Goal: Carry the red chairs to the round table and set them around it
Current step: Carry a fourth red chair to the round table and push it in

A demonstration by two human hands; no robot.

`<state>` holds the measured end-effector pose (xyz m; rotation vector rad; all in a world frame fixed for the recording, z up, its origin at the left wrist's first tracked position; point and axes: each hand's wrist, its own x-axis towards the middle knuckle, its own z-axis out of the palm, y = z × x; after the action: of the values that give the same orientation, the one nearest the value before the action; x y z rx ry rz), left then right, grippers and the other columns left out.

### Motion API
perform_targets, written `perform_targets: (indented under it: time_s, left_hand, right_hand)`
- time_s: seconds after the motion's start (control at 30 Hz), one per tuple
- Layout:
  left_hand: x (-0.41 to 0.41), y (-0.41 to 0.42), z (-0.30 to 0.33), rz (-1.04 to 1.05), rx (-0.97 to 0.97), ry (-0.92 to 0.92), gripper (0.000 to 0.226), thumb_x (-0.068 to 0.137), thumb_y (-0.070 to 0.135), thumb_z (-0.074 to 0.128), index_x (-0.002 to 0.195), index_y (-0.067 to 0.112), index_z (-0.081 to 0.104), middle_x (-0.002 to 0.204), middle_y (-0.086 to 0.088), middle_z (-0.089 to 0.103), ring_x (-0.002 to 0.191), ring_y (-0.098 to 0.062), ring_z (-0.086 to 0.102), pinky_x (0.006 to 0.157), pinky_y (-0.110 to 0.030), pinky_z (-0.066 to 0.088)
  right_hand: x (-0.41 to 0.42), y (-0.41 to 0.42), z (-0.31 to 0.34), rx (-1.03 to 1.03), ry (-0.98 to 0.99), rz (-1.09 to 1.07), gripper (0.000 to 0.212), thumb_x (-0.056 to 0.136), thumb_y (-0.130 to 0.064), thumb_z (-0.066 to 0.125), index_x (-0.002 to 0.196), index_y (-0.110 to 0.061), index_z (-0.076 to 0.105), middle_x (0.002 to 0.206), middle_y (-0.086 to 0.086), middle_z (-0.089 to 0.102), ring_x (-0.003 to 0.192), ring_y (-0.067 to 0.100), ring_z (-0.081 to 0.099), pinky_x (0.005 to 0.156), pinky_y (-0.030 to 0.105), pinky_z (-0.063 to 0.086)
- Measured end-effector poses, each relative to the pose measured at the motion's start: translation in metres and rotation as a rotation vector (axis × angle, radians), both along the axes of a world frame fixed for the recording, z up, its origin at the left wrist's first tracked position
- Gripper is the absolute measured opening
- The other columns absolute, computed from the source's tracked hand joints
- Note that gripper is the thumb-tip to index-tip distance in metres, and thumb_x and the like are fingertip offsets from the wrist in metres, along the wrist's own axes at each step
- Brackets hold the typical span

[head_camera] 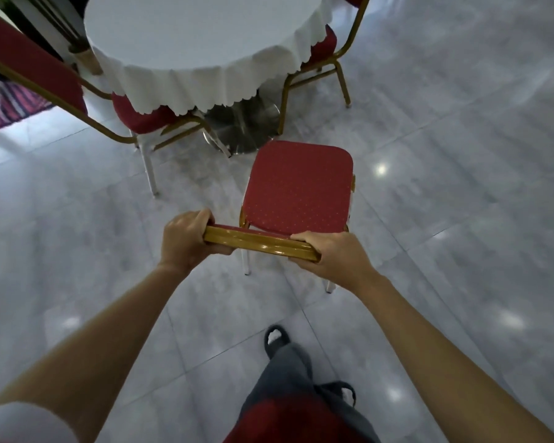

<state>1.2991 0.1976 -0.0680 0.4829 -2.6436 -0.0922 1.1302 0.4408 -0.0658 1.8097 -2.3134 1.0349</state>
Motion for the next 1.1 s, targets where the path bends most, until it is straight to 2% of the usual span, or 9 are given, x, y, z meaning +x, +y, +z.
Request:
perform_targets:
  time_s: [0.17,0.37,0.57,0.67,0.73,0.83,0.9,1.0,1.1]
  left_hand:
    - [-0.009,0.032,-0.004,0.015,0.011,0.045,0.079,0.068,0.084,0.041,0.067,0.007,0.057,0.054,-0.003,0.058,0.046,-0.019,0.056,0.045,-0.026,0.042]
    - [-0.025,0.053,-0.005,0.035,0.009,0.095,0.079,0.07,0.083,0.042,0.065,0.006,0.058,0.052,-0.002,0.057,0.044,-0.017,0.054,0.044,-0.024,0.041]
    - [-0.041,0.082,0.001,0.107,0.06,0.063,0.079,0.069,0.085,0.039,0.065,0.009,0.057,0.052,0.0,0.057,0.045,-0.017,0.053,0.046,-0.024,0.038]
    - [-0.05,0.105,-0.001,0.172,0.047,0.074,0.077,0.067,0.085,0.041,0.065,0.009,0.057,0.052,0.001,0.056,0.044,-0.016,0.051,0.046,-0.023,0.036]
    - [-0.058,0.127,0.0,0.221,0.099,0.043,0.074,0.061,0.083,0.048,0.065,0.01,0.056,0.053,0.0,0.057,0.045,-0.017,0.052,0.046,-0.026,0.039]
    - [-0.066,0.168,0.001,0.331,0.131,-0.005,0.064,0.053,0.074,0.064,0.066,0.012,0.054,0.055,0.001,0.058,0.049,-0.019,0.054,0.049,-0.028,0.041]
    - [-0.069,0.196,0.001,0.387,0.124,-0.007,0.063,0.05,0.072,0.068,0.066,0.013,0.054,0.055,0.001,0.059,0.049,-0.02,0.054,0.049,-0.027,0.04]
    - [-0.077,0.233,0.007,0.45,0.1,0.015,0.064,0.05,0.071,0.069,0.066,0.011,0.055,0.055,0.0,0.06,0.047,-0.018,0.054,0.05,-0.022,0.032]
    - [-0.08,0.268,0.009,0.512,0.079,0.011,0.062,0.05,0.066,0.076,0.067,0.01,0.055,0.056,-0.001,0.06,0.047,-0.019,0.055,0.051,-0.022,0.031]
  right_hand:
    - [-0.02,0.026,0.003,-0.001,0.063,0.048,0.036,0.082,-0.048,0.061,0.099,-0.017,0.069,0.077,-0.007,0.073,0.06,0.007,0.066,0.05,0.021,0.053]
    - [-0.045,0.039,-0.005,-0.042,0.16,0.058,0.032,0.08,-0.046,0.067,0.089,-0.015,0.069,0.069,-0.008,0.071,0.054,0.004,0.062,0.05,0.012,0.041]
    - [-0.074,0.054,-0.007,-0.1,0.239,0.106,0.035,0.08,-0.049,0.066,0.08,-0.014,0.069,0.061,-0.009,0.067,0.046,0.004,0.058,0.042,0.018,0.044]
    - [-0.096,0.066,-0.007,-0.106,0.28,0.141,0.035,0.079,-0.05,0.066,0.078,-0.015,0.069,0.059,-0.009,0.066,0.045,0.004,0.057,0.042,0.016,0.041]
    - [-0.113,0.077,-0.004,-0.075,0.267,0.173,0.035,0.079,-0.051,0.065,0.078,-0.016,0.068,0.057,-0.009,0.065,0.045,0.004,0.057,0.041,0.016,0.041]
    - [-0.133,0.099,0.003,0.005,0.215,0.242,0.042,0.084,-0.057,0.054,0.083,-0.017,0.067,0.06,-0.008,0.066,0.048,0.006,0.059,0.039,0.025,0.046]
    - [-0.145,0.116,0.007,0.045,0.18,0.288,0.044,0.083,-0.059,0.05,0.086,-0.018,0.066,0.064,-0.008,0.068,0.051,0.007,0.06,0.041,0.024,0.046]
    - [-0.159,0.132,0.016,0.169,0.086,0.319,0.044,0.077,-0.061,0.055,0.093,-0.021,0.064,0.071,-0.008,0.069,0.057,0.009,0.061,0.049,0.02,0.043]
    - [-0.169,0.148,0.02,0.288,0.046,0.354,0.038,0.075,-0.052,0.066,0.097,-0.022,0.064,0.076,-0.008,0.07,0.062,0.009,0.061,0.053,0.017,0.041]
